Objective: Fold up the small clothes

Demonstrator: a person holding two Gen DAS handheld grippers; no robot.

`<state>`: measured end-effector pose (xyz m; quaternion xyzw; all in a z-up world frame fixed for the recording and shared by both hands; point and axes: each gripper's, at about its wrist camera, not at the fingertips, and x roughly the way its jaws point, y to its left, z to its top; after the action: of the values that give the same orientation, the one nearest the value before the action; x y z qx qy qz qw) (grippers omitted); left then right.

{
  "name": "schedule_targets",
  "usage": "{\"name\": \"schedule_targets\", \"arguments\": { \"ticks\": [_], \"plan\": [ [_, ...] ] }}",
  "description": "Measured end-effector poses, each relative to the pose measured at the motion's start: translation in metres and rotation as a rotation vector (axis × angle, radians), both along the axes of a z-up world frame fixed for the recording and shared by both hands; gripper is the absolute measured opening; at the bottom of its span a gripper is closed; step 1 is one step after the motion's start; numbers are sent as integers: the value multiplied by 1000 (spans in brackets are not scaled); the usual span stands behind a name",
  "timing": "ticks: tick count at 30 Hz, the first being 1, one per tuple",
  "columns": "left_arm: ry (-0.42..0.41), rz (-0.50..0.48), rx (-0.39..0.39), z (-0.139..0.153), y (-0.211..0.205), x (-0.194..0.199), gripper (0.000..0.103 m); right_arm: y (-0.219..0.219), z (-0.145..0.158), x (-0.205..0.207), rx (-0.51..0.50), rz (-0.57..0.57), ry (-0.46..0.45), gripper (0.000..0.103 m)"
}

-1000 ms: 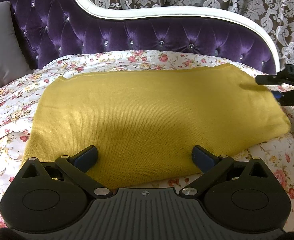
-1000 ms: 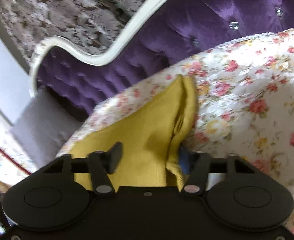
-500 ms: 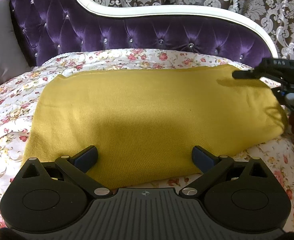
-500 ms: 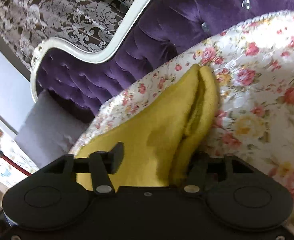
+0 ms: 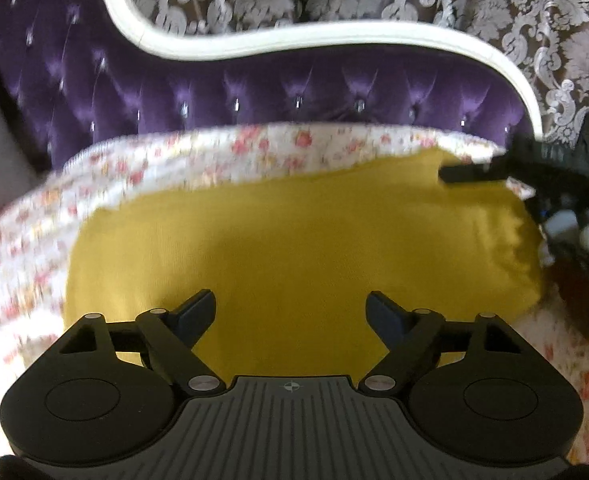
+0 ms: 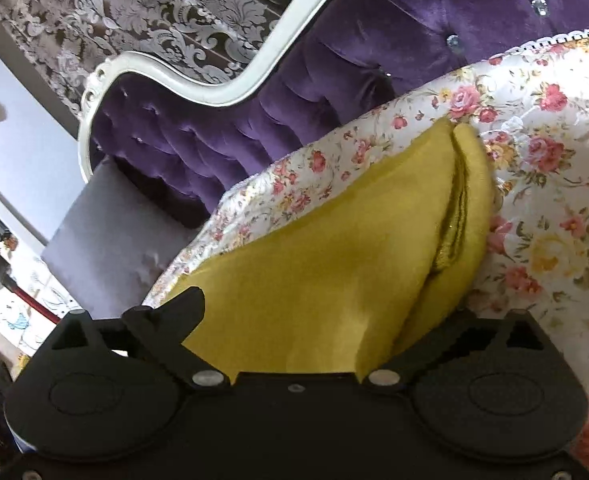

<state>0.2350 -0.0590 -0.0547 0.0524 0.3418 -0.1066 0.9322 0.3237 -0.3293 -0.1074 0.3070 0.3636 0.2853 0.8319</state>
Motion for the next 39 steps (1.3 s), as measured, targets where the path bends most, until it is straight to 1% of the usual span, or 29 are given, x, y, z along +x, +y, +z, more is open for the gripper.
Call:
{"name": "schedule_targets", "arguments": {
  "ticks": [1, 2, 4, 6, 9, 12, 15, 20, 21, 23, 24, 25, 27, 30, 35, 39],
  "plan": [
    [-3, 2, -8, 5, 0, 6, 82, 0, 1, 0, -9, -1, 7, 82],
    [-2, 5, -21, 8, 0, 11, 82, 0, 1, 0, -31, -10, 13, 75],
    [10, 29, -55, 12, 3, 27, 82, -3, 1, -1, -74, -27, 26, 45],
    [41, 59, -78, 12, 5, 42, 82, -9, -3, -1, -77, -45, 63, 26],
    [112, 113, -119, 2, 15, 64, 81, -15, -6, -5, -57, -73, 81, 24],
    [147, 148, -118, -8, 20, 78, 81, -9, 0, -8, -115, -83, 71, 24],
    [147, 141, -72, -15, 15, 86, 81, -3, 8, -9, -162, -92, 65, 24],
    [121, 69, 63, -23, -3, 94, 81, 12, 23, -9, -263, -107, 63, 24],
    [122, 61, 63, -23, -3, 95, 81, 17, 28, -9, -294, -111, 62, 23],
    [136, 54, 25, -19, 5, 97, 75, 26, 37, -8, -340, -115, 63, 23],
    [144, 62, -10, -14, 14, 98, 65, 32, 43, -8, -358, -116, 62, 23],
    [150, 74, -41, -11, 24, 98, 62, 38, 50, -7, -376, -112, 57, 23],
    [152, 112, -115, -1, 50, 97, 62, 54, 66, -7, -407, -93, 31, 22],
    [131, 162, -175, 13, 94, 89, 62, 85, 88, -5, -454, -56, 7, 22],
    [108, 223, -197, 29, 161, 72, 62, 149, 108, 0, -511, 26, -29, 22],
    [97, 249, -200, 33, 201, 58, 62, 206, 103, 2, -560, 96, -40, 22]
  ]
}}
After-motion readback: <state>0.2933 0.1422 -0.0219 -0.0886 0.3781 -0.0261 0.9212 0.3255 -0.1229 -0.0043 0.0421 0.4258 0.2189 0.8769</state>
